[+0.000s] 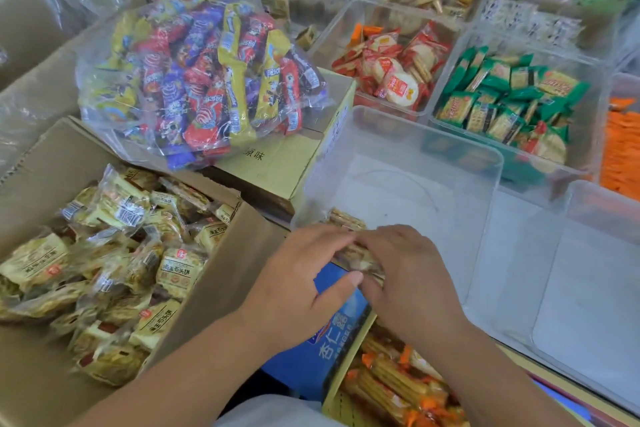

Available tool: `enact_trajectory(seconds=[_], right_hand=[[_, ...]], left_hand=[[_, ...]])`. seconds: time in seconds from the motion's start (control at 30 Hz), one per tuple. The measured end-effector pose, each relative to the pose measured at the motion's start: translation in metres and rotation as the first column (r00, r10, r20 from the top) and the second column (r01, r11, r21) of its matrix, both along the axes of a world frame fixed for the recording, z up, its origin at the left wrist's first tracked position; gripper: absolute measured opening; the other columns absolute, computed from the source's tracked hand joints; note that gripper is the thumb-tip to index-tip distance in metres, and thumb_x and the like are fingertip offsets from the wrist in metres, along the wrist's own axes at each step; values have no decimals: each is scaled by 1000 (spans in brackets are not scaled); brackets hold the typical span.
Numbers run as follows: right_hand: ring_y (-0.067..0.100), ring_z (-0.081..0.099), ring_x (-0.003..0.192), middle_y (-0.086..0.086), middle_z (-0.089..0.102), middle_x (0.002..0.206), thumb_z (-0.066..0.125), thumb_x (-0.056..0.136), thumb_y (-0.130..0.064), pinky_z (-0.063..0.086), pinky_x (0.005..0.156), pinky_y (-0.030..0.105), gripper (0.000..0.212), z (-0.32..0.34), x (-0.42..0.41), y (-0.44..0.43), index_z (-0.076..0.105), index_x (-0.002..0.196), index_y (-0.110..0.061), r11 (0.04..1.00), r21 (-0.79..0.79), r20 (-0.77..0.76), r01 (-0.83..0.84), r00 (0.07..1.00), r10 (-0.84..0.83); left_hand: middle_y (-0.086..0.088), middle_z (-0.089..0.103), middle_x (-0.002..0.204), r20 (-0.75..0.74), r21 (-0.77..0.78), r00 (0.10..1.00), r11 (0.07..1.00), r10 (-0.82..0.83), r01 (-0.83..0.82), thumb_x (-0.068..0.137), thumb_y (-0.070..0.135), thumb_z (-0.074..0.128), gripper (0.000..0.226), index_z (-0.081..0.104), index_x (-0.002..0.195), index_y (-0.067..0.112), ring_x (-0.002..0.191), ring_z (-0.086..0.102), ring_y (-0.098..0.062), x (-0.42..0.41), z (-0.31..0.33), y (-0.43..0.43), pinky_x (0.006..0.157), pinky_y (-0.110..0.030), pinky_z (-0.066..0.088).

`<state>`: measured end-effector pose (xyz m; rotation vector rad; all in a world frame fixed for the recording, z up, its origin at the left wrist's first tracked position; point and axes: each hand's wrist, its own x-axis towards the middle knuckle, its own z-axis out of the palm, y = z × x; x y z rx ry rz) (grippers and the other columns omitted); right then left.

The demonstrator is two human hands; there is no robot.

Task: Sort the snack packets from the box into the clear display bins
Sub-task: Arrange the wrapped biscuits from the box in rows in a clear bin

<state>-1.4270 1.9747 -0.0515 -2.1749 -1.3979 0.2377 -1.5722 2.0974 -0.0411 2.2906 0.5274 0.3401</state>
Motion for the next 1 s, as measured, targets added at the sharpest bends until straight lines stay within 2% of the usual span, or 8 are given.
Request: enact_trajectory(seconds=[0.07,0.17,0.33,0.5,0.63,0.77,0.87,1.0], right_hand=[[27,61,96,-10,71,85,70,80,-24,48,81,41,25,-8,15,5,75,104,-28,998,-48,42,38,998,-36],[33,60,90,0,73,97,76,86,-19,45,78,34,21,-29,49,15,76,106,-22,987,-37,-18,157,987,-158],[15,59,80,-15,61,86,73,89,-19,37,60,15,19,-68,94,45,67,105,-28,928,-130,-397,350,839,-372],[22,57,86,-1,65,100,58,90,-9,37,63,28,26,-102,104,75,63,111,-22,924,-294,-352,243,872,-342],[26,56,94,11,61,118,56,95,-15,37,70,30,28,-113,103,86,57,123,-17,889,-453,-304,72,924,-230],[19,57,93,4,60,116,53,96,-33,43,69,33,35,-115,100,78,45,129,-27,845,-531,-542,-59,790,-285],[19,50,119,-7,49,135,47,101,-47,41,91,35,45,-115,100,72,41,146,-45,856,-513,-687,-64,629,-364],[23,43,136,1,44,154,41,108,-38,36,103,32,41,-120,100,72,45,148,-37,837,-533,-630,-125,719,-294]], left_hand=[[9,49,153,-80,-9,997,1000,-16,15,98,53,49,59,52,149,22,144,36,-1,5,-9,3,119,-18,27],[7,27,164,-304,62,949,995,88,-73,95,61,47,68,37,156,33,149,22,-9,11,-27,13,121,-29,23],[-7,0,170,-687,104,711,988,153,-112,91,70,53,87,13,161,37,148,21,-34,8,-53,16,118,-46,32],[0,-8,172,-645,-20,756,986,115,-167,89,71,57,94,11,163,36,156,13,-29,8,-61,16,123,-42,26],[2,11,168,-617,-17,779,988,109,-151,89,71,56,83,28,160,36,153,18,-21,7,-60,15,121,-37,27],[10,23,154,-567,-84,820,984,81,-155,90,67,59,72,39,153,40,143,34,-12,8,-62,13,113,-31,37],[16,18,162,-555,-150,827,967,88,-204,91,63,61,87,14,161,41,148,31,-11,9,-66,16,115,-31,34],[22,-1,169,-570,-218,819,950,62,-223,93,60,63,101,-6,163,36,155,15,-6,9,-71,16,116,-23,19]])
